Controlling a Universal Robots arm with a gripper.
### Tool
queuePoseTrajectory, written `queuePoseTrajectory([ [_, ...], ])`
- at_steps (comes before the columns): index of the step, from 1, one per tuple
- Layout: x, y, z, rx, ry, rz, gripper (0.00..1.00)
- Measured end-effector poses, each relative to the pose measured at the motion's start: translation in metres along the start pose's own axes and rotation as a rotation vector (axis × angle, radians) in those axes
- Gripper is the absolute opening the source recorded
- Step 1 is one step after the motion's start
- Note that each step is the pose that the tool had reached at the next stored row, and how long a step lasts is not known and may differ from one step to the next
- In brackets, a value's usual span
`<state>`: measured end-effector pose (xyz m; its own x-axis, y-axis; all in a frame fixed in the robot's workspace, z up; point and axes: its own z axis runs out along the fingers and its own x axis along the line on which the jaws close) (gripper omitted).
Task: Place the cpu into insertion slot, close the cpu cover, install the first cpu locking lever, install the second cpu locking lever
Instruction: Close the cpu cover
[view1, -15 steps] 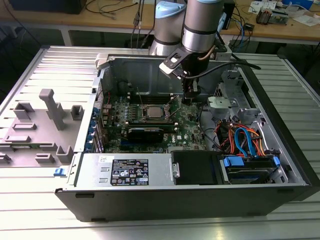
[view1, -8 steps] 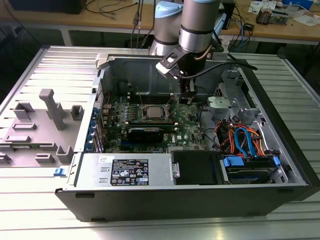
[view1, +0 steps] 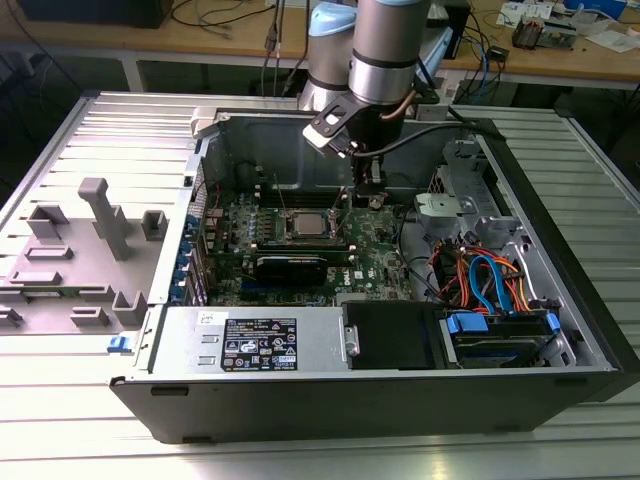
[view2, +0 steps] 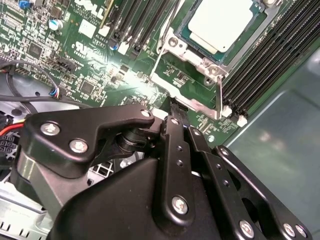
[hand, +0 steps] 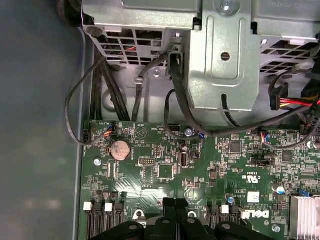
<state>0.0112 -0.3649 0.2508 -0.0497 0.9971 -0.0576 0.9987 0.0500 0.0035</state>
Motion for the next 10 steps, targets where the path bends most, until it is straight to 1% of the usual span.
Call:
queuePoseTrajectory([
  [2, 0.0001, -0.0020, 0.0000, 0.0000, 0.0000, 0.000, 0.11],
  [10, 0.0009, -0.0172, 0.0005, 0.0000, 0.0000, 0.000, 0.11],
])
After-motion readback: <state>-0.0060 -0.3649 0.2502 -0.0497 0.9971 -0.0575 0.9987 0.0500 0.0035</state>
